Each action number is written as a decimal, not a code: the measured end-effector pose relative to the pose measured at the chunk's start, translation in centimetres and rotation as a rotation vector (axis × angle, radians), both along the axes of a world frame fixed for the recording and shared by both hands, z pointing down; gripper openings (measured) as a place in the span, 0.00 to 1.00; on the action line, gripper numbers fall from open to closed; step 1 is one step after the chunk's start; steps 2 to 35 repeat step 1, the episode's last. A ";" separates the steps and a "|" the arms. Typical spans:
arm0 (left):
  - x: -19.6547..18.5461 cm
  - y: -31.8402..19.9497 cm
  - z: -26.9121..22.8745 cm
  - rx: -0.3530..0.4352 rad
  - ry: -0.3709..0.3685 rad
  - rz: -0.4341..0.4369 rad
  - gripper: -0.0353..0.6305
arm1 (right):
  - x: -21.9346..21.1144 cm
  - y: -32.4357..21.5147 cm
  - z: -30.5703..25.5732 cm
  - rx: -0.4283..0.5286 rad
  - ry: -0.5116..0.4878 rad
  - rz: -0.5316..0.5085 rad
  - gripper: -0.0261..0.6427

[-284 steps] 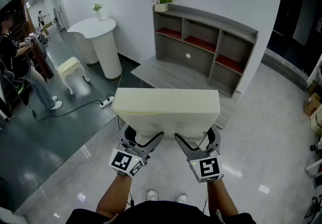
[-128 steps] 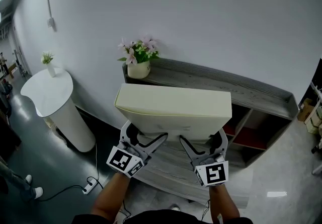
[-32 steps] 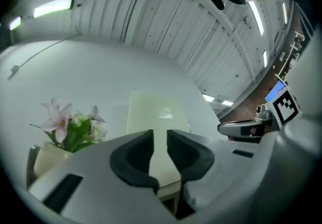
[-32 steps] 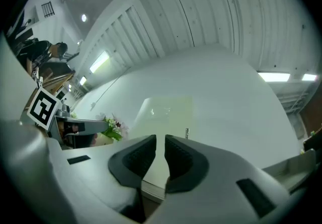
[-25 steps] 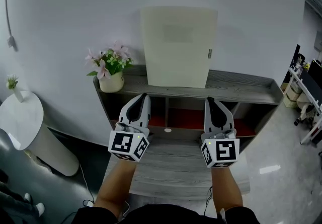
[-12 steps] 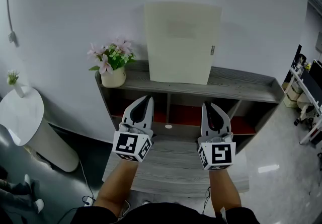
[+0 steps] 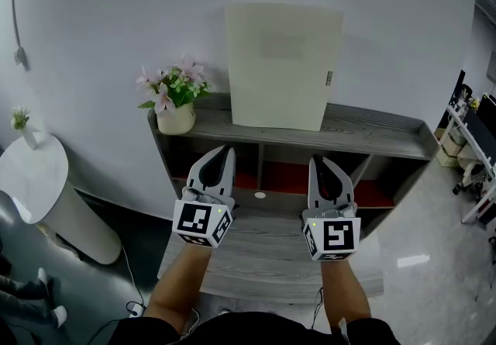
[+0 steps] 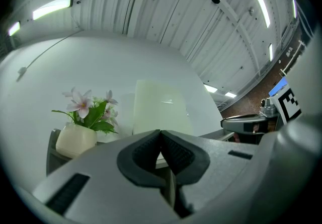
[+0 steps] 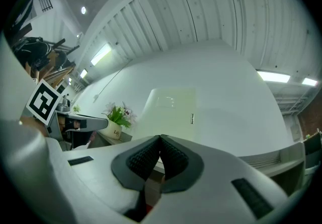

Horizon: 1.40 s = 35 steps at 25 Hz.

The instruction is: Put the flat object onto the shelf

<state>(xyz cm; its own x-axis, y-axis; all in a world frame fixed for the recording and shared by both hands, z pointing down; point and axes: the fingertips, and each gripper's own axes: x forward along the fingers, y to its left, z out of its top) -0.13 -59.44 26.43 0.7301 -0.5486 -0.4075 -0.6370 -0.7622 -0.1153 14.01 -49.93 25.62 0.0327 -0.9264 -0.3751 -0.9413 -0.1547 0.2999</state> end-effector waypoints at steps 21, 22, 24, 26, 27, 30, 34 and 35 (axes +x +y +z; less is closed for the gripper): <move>0.0 0.0 0.0 0.000 -0.001 0.000 0.06 | 0.0 -0.1 0.0 0.000 0.001 -0.001 0.07; 0.0 0.0 0.0 0.000 -0.001 0.000 0.06 | 0.0 -0.1 0.0 0.000 0.001 -0.001 0.07; 0.0 0.0 0.0 0.000 -0.001 0.000 0.06 | 0.0 -0.1 0.0 0.000 0.001 -0.001 0.07; 0.0 0.0 0.0 0.000 -0.001 0.000 0.06 | 0.0 -0.1 0.0 0.000 0.001 -0.001 0.07; 0.0 0.0 0.0 0.000 -0.001 0.000 0.06 | 0.0 -0.1 0.0 0.000 0.001 -0.001 0.07; 0.0 0.0 0.0 0.000 -0.001 0.000 0.06 | 0.0 -0.1 0.0 0.000 0.001 -0.001 0.07; 0.0 0.0 0.0 0.000 -0.001 0.000 0.06 | 0.0 -0.1 0.0 0.000 0.001 -0.001 0.07; 0.0 0.0 0.0 0.000 -0.001 0.000 0.06 | 0.0 -0.1 0.0 0.000 0.001 -0.001 0.07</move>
